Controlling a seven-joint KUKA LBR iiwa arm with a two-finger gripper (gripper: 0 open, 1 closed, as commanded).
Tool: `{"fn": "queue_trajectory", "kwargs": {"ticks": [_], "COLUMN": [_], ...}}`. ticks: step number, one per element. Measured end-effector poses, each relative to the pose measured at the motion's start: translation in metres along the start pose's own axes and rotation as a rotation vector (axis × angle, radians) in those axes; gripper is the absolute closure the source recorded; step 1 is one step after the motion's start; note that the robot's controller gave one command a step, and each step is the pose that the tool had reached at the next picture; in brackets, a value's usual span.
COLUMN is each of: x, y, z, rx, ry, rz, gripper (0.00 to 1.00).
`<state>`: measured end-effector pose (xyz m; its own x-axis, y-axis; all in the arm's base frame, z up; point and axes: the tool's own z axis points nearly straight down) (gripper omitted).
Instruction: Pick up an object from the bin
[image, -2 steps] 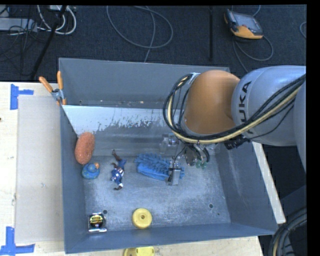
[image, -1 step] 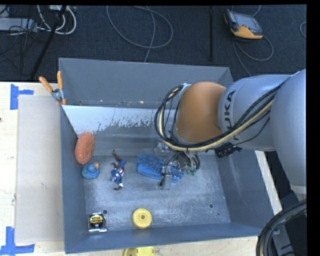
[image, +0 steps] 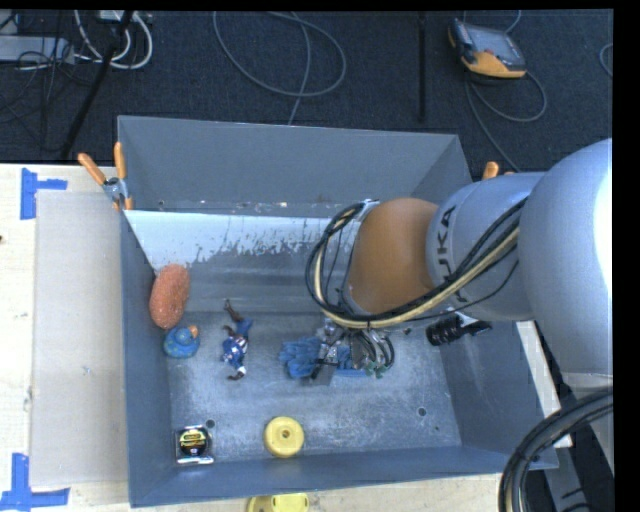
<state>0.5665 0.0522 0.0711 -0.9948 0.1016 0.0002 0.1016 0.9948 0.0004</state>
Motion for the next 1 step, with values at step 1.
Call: {"fn": "queue_trajectory", "kwargs": {"ticks": [1], "x": [0.0000], "y": [-0.0001], "z": [0.0000], "rx": [0.000], "ry": [0.000], "rz": [0.001], "gripper": [1.00]}}
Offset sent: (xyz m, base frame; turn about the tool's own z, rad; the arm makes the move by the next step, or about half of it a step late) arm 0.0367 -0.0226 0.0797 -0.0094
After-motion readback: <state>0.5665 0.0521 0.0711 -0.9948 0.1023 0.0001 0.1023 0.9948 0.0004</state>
